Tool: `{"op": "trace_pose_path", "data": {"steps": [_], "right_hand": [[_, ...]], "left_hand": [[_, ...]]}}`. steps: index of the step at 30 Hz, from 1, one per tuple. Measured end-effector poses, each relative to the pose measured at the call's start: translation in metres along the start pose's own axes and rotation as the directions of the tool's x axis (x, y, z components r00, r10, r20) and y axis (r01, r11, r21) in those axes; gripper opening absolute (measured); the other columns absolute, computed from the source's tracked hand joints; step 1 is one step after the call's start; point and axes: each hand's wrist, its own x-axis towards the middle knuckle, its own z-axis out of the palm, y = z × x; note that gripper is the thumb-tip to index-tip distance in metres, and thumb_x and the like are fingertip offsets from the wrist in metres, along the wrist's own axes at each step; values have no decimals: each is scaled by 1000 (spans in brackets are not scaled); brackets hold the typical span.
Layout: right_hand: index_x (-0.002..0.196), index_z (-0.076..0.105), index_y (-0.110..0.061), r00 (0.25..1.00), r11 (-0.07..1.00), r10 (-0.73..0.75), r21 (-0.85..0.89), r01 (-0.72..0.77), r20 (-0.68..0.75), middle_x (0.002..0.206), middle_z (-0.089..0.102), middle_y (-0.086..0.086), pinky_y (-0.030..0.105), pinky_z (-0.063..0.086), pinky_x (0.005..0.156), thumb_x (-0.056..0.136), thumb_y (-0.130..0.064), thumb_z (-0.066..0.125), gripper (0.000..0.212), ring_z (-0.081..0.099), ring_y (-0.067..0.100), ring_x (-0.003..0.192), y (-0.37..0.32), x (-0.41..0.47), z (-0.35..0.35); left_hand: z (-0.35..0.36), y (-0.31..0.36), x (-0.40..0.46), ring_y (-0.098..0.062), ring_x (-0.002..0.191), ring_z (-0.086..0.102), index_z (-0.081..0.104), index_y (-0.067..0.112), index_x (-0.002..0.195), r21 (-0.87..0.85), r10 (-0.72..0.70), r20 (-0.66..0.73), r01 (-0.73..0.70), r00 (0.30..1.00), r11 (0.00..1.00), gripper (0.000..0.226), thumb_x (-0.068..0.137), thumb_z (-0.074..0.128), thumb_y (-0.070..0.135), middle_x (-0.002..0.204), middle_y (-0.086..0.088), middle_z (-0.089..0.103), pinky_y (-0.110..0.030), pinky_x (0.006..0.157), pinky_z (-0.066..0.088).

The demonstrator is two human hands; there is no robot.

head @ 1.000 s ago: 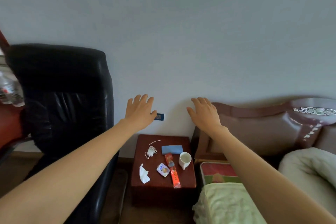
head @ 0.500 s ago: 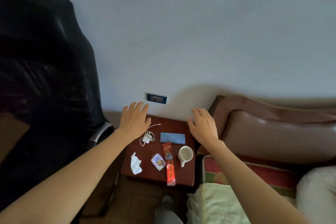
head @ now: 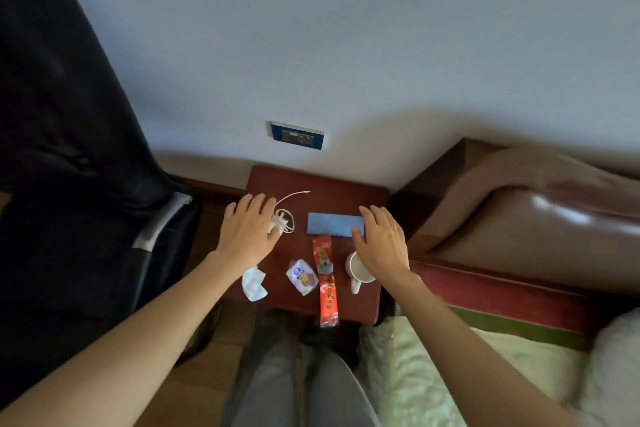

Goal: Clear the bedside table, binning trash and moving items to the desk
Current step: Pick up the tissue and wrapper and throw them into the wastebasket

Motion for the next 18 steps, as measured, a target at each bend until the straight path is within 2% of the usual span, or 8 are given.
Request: {"op": "trace_pose_path", "data": {"steps": [5, 9, 15, 18], "right_hand": [[133, 48, -6, 998, 998, 59, 36, -60, 20, 138, 49, 18, 47, 33, 109, 91, -26, 56, 47, 37, 36, 134, -1, -9, 56], [125, 55, -2, 1000, 999, 15, 40, -16, 24, 129, 56, 19, 47, 39, 103, 86, -18, 64, 43, 48, 37, 125, -11, -17, 102], [133, 46, -1, 980, 985, 115, 108, -133, 161, 140, 45, 19, 44, 35, 110, 92, -16, 52, 43, 36, 35, 134, -19, -9, 162], [142, 34, -7, 957, 973, 180, 101, -208, 229, 149, 33, 14, 41, 38, 105, 95, -19, 49, 51, 29, 30, 138, -18, -1, 182]], "left_hand": [[51, -19, 19, -36, 118, 53, 55, 6, 125, -19, 57, 44, -56, 997, 998, 52, 81, 65, 32, 125, -17, 59, -49, 91, 46], [92, -29, 16, -34, 123, 49, 49, 9, 131, -83, 57, 81, -50, 995, 995, 53, 84, 62, 32, 132, -16, 54, -49, 96, 43], [151, -46, -6, -31, 129, 44, 42, 10, 137, -91, 51, 158, -37, 986, 995, 56, 89, 54, 36, 139, -13, 48, -46, 100, 42], [174, -50, -10, -28, 131, 41, 35, 14, 141, -82, 49, 207, -32, 977, 996, 60, 90, 51, 41, 143, -10, 44, -43, 102, 42]]}}
